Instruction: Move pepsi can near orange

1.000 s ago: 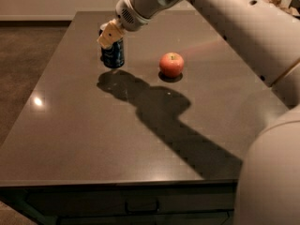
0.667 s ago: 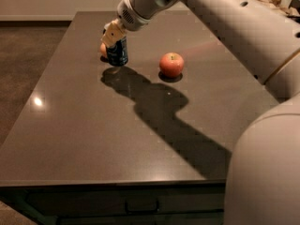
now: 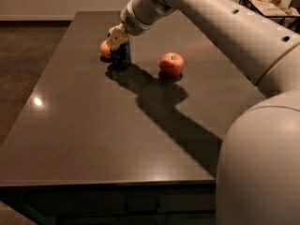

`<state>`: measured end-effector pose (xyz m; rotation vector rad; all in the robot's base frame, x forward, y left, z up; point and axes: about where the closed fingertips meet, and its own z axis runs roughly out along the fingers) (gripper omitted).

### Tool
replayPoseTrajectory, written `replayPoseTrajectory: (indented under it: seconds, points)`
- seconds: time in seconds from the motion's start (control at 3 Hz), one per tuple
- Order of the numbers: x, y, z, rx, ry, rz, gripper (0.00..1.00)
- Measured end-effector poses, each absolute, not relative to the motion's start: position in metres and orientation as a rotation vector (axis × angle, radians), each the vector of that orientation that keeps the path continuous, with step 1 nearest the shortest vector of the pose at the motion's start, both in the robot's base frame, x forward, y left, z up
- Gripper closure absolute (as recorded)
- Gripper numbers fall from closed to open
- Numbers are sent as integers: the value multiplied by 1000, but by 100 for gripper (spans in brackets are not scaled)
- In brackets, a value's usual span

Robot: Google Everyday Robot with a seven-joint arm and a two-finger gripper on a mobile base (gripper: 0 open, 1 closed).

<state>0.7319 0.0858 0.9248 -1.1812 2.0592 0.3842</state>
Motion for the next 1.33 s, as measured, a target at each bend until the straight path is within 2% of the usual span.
replayPoseTrajectory:
  seconds: [0.67, 1.0, 1.33]
  points:
    - [736, 87, 911, -1184, 2061, 414, 14]
    - [736, 90, 909, -1188, 2062, 417, 0]
    - [736, 90, 909, -1188, 2062, 417, 0]
